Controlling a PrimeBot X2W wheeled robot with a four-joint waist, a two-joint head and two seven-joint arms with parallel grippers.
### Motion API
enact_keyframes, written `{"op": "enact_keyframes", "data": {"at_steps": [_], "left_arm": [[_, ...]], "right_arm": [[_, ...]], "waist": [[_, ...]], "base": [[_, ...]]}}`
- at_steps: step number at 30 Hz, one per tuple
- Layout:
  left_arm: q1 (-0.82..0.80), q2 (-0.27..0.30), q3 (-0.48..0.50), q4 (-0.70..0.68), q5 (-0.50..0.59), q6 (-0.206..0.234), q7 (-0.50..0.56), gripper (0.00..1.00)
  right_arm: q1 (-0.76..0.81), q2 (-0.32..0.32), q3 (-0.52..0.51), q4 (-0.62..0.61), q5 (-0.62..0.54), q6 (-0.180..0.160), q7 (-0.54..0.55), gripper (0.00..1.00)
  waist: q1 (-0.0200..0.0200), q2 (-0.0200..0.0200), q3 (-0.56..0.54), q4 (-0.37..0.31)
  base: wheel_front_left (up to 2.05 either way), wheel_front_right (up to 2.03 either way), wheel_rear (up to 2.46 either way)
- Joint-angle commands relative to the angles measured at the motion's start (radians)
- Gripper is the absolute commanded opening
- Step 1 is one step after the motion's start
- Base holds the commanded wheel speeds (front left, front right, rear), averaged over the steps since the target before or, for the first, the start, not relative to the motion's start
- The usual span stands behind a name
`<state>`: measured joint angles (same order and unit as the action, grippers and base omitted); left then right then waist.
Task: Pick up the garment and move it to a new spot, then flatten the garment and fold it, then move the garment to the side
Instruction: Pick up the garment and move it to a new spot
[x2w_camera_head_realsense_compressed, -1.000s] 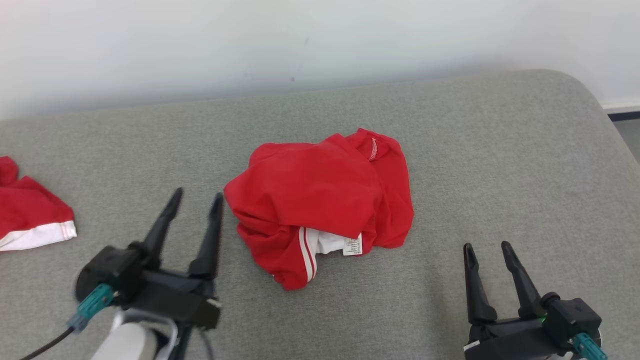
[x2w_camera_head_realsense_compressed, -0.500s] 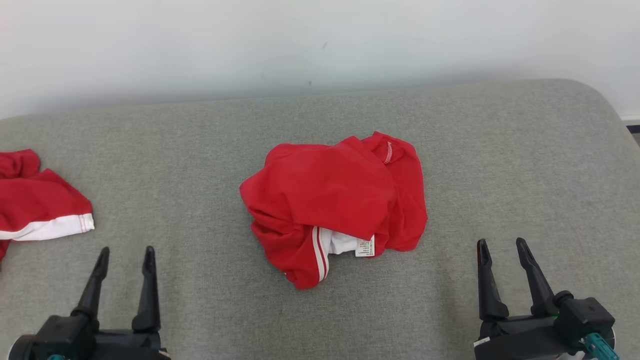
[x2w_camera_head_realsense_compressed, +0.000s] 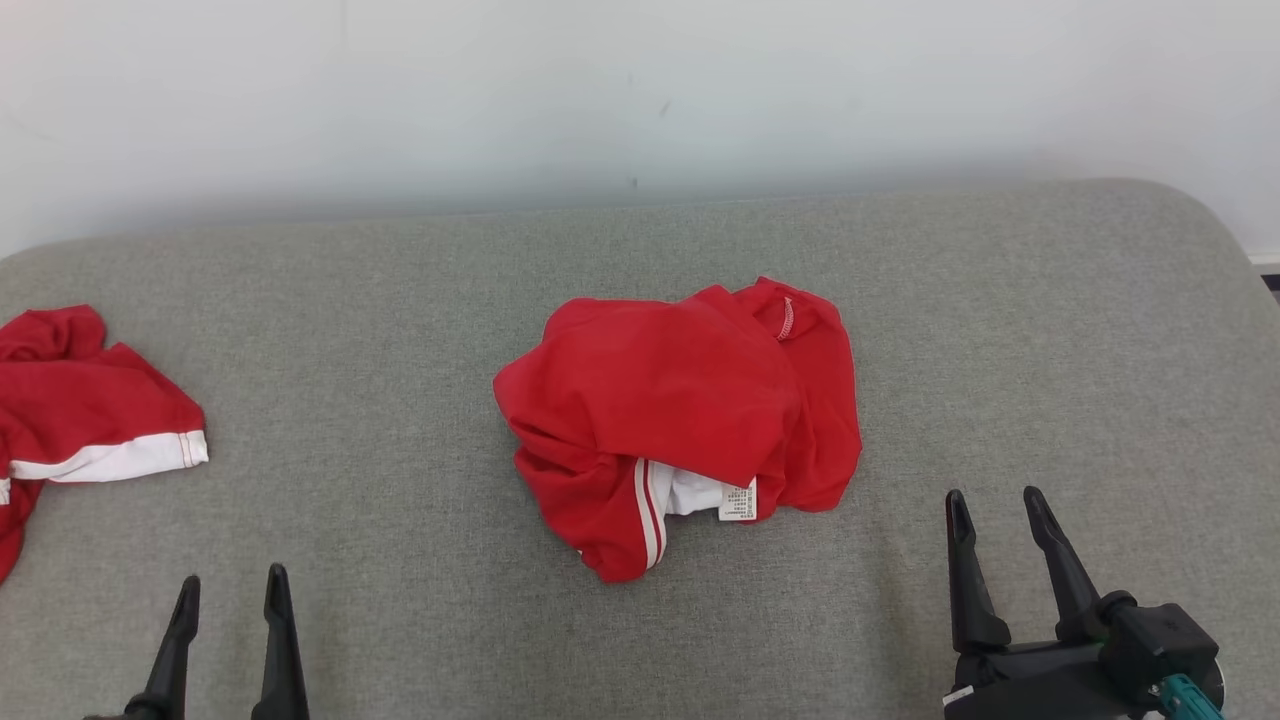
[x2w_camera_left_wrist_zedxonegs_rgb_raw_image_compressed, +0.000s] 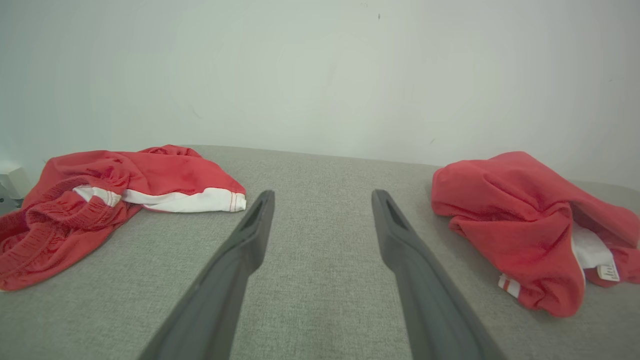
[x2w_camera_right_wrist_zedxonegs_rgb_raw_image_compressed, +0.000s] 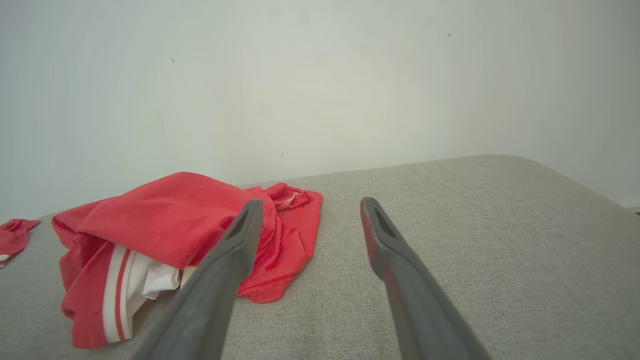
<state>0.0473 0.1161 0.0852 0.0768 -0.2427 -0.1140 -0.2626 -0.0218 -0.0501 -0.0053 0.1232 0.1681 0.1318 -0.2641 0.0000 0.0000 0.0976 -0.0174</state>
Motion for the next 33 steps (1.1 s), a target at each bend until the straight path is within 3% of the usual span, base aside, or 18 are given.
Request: {"op": "enact_keyframes", "data": {"at_steps": [1,12,33], "left_arm": [[0.018,-0.015,0.016,0.005,0.015,-0.006,-0.003,1.00],[0.059,-0.057,0.028,0.040,0.072,-0.017,-0.003,1.00],[0.091,-0.066,0.013,0.040,0.043,-0.016,-0.003,1.00]], "right_arm": [[0.010,0.000,0.003,0.004,-0.007,-0.002,-0.001,1.00],[0.043,0.000,0.013,0.025,-0.016,-0.002,-0.001,1.00],[0.063,0.000,0.028,0.052,-0.023,-0.002,-0.001,1.00]], "waist": [[0.0000,0.0000,-0.007,-0.002],[0.0000,0.0000,-0.040,-0.005],[0.0000,0.0000,-0.068,0.005]], "base": [[0.00,0.00,0.00],[0.00,0.00,0.00],[0.00,0.00,0.00]]}}
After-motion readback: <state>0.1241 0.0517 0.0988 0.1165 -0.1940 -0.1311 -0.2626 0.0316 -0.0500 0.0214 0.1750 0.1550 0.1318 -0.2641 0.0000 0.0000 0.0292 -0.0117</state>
